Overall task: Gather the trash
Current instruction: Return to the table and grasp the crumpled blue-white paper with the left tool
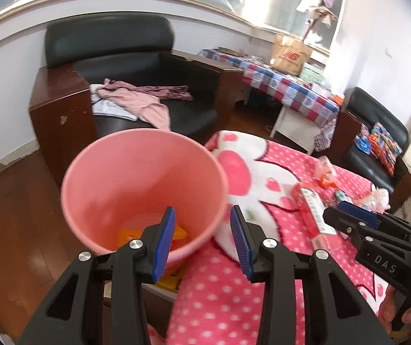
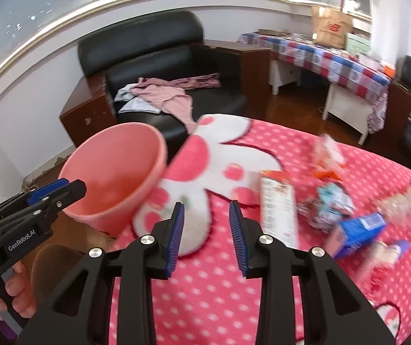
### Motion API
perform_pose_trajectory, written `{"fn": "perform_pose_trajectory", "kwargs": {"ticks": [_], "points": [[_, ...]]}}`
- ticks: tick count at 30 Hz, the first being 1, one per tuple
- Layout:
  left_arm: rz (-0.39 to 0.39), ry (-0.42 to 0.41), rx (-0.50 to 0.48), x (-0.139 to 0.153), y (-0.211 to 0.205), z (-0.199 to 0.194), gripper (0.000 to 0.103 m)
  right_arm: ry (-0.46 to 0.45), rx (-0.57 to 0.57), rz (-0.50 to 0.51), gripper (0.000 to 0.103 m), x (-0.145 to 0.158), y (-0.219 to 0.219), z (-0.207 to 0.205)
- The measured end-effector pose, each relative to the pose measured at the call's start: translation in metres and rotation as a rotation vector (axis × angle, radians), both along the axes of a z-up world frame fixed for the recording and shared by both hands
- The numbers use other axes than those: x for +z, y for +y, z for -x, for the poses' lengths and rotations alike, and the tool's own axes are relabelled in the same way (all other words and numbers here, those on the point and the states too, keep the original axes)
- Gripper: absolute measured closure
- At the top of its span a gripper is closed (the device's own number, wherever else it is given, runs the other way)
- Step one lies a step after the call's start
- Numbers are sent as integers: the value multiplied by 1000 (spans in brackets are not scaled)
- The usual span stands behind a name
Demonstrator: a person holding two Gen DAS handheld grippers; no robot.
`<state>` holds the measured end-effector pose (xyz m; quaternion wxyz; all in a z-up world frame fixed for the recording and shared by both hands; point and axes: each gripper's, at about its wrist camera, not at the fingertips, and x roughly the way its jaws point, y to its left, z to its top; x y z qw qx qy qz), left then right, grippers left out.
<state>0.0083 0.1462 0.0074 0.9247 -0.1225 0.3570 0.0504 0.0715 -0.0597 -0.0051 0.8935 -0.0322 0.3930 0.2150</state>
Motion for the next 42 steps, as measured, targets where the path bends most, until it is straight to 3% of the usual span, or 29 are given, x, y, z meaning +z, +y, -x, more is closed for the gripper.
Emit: {"fn": "perform_pose_trajectory", "kwargs": {"ticks": [16,23,32,42], "points": [[-12,-8,-210,10,-96,-39,64,-28,-240,-25,70,4,-135,-4],[59,9,-351,14,-141,-76,64,-19,-323,-48,70,-4,-178,-13],[72,79,-438,-12,-191,-123,64,2,-409,-69,70,-15,-224,-24],[65,145,-446,-44,-206,-153,70,28,-442,-72,70,-30,-244,-39]]}}
